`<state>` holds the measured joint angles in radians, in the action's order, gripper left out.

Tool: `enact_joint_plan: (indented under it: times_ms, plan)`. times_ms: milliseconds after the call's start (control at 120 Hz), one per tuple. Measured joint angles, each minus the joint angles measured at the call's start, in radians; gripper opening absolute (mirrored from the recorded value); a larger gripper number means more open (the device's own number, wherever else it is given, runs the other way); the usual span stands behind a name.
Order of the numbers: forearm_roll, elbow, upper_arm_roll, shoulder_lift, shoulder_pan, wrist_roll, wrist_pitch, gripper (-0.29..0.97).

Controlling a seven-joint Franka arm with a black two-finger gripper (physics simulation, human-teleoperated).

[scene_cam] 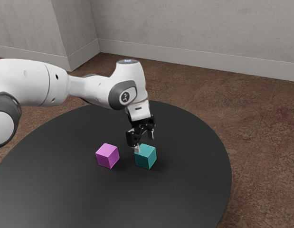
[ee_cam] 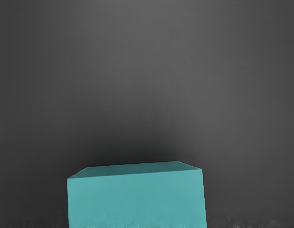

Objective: Pick up the blue block with one arm, and put the blue block on the pink block with one arm

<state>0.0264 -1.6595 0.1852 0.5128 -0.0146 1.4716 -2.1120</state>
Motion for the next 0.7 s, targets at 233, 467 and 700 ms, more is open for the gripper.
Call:
enact_joint_plan:
  times_ms: [233,467,700]
  plan:
    - [0.0,0.025,-0.003,0.052,0.005,0.034,-0.012,0.68]
    - [0.005,0.024,-0.003,0.085,0.004,0.055,-0.015,0.68]
    - [0.008,0.024,-0.003,0.107,0.003,0.069,-0.016,0.62]
